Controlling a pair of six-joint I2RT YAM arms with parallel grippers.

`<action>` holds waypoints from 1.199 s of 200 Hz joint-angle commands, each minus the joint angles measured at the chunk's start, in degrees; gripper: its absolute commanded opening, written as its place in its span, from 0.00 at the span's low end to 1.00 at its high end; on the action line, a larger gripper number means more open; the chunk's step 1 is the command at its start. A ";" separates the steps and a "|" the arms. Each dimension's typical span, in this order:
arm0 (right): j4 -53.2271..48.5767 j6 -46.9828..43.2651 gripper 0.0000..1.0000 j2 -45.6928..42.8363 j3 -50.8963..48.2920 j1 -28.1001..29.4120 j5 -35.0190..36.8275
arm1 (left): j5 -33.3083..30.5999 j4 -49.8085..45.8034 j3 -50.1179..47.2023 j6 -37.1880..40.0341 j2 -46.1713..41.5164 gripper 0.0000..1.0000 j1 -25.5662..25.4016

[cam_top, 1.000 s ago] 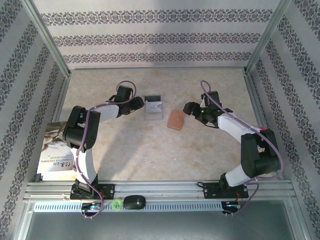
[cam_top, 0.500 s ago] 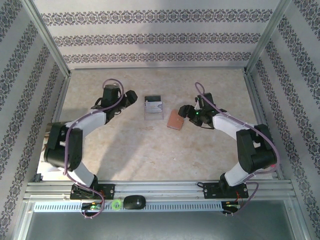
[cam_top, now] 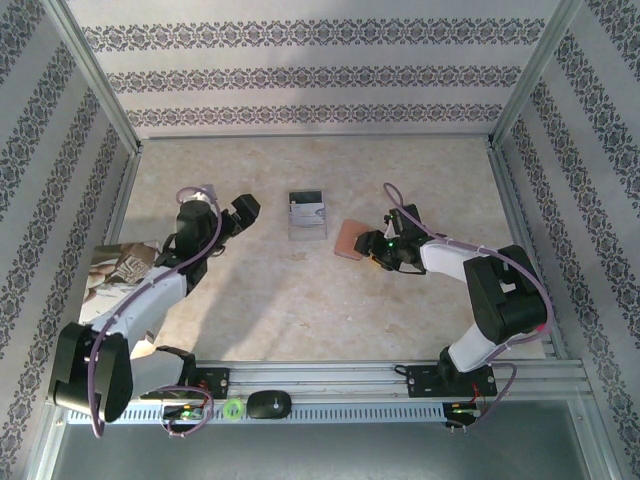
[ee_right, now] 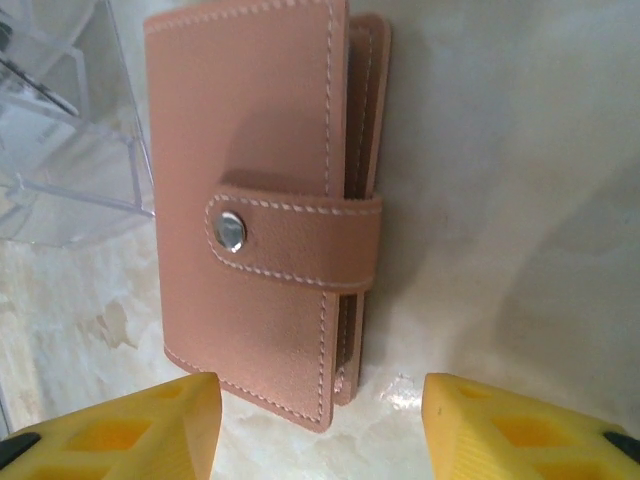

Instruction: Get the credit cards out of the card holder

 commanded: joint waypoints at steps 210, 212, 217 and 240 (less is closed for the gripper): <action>3.54 -2.84 0.00 2.49 -0.48 2.50 2.52 | 17.77 11.24 -3.38 -0.47 3.76 0.98 1.00; 3.51 -2.96 0.00 2.18 -0.60 2.52 2.62 | 17.86 11.32 -3.37 -0.51 3.96 0.98 0.84; 3.28 -3.16 0.00 1.34 -0.78 2.43 2.97 | 18.17 11.68 -3.42 -0.51 4.30 0.98 0.68; 1.40 -4.37 0.00 -2.84 -1.11 2.35 4.99 | 19.12 14.75 -3.86 -0.99 6.13 0.98 -0.71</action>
